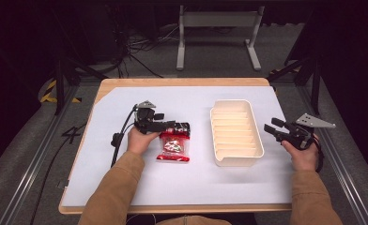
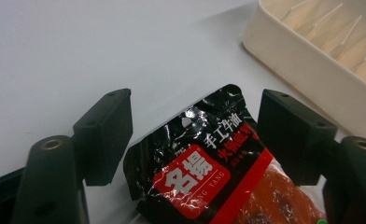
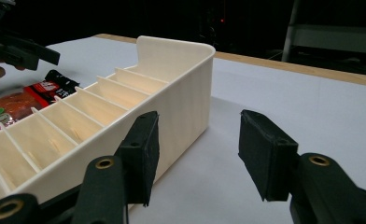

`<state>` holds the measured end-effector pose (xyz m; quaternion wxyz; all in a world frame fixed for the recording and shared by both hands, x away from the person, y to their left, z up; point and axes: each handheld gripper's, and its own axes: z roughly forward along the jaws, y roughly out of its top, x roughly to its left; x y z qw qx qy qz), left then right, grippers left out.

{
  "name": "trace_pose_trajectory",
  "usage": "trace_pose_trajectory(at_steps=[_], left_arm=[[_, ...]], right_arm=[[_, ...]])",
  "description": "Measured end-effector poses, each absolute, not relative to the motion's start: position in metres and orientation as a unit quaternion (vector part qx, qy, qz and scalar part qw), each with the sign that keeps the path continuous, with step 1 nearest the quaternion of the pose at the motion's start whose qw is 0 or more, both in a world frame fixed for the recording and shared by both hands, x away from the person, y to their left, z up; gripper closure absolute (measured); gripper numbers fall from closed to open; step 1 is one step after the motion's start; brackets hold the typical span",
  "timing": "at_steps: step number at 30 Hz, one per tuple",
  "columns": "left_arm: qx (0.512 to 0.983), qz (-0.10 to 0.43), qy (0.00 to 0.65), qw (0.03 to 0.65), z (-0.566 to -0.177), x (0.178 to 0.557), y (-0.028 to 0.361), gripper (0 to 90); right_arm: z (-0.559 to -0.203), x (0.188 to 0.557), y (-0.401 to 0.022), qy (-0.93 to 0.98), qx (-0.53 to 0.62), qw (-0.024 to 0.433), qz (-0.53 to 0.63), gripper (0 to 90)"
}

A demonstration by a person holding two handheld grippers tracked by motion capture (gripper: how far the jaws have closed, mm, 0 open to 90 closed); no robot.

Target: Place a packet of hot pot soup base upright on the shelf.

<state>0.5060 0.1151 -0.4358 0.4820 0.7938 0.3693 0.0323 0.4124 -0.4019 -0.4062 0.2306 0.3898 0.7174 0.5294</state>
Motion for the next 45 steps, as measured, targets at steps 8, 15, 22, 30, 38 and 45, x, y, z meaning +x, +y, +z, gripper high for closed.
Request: trace_pose_trajectory(at_steps=[8, 15, 22, 30, 38, 45], left_arm=[[0.801, 0.025, 0.387, 0.456, -0.445, 0.511, 0.114, 34.2], [0.796, 0.023, 0.404, 0.45, -0.446, 0.513, 0.119, 28.6], [0.801, 0.026, 0.403, 0.442, -0.449, 0.514, 0.119, 26.5], [0.818, 0.019, 0.386, 0.425, -0.451, 0.511, 0.114, 43.3], [0.826, 0.028, 0.382, 0.413, -0.45, 0.509, 0.113, 63.1], [0.838, 0.046, 0.365, 0.404, -0.448, 0.506, 0.114, 83.3]], right_arm=[[-0.407, 0.413, -0.402, 0.721, 0.389, 0.227, 0.528, 48.2], [-0.408, 0.413, -0.402, 0.722, 0.39, 0.225, 0.525, 48.1], [-0.409, 0.414, -0.401, 0.726, 0.388, 0.225, 0.521, 48.0], [-0.409, 0.415, -0.401, 0.727, 0.389, 0.222, 0.52, 48.0], [-0.411, 0.416, -0.4, 0.735, 0.386, 0.226, 0.509, 48.2], [-0.41, 0.416, -0.401, 0.733, 0.389, 0.227, 0.51, 48.3]])
